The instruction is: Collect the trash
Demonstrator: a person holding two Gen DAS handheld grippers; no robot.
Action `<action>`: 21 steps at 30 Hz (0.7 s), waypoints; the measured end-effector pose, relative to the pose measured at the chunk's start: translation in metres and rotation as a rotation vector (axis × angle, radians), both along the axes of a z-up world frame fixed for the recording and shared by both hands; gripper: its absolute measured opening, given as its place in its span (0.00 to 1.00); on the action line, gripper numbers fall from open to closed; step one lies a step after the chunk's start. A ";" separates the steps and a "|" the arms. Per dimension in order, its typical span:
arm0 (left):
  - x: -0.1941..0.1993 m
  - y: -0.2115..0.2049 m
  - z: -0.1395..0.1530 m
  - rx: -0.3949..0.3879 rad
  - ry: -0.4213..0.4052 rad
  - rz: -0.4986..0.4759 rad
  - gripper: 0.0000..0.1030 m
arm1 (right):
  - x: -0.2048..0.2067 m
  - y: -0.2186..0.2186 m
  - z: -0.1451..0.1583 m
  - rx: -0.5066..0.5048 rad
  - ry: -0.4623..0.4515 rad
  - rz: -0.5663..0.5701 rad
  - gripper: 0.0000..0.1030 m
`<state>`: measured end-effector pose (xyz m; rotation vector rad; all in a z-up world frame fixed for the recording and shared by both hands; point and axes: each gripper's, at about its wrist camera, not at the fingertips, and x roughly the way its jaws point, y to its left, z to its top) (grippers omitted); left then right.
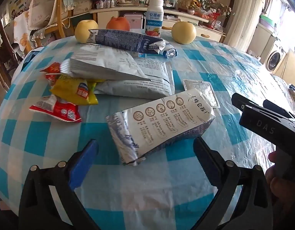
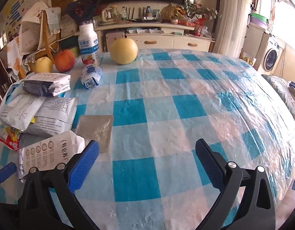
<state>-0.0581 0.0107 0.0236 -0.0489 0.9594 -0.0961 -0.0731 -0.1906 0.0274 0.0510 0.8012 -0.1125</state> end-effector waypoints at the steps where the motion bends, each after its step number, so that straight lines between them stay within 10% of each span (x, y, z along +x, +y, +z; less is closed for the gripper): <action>1: -0.002 0.004 0.005 -0.003 -0.009 0.002 0.96 | -0.006 0.001 0.005 0.005 -0.018 0.004 0.96; 21: -0.148 0.112 0.150 0.033 -0.367 0.168 0.96 | -0.161 0.055 0.121 -0.012 -0.405 0.088 0.96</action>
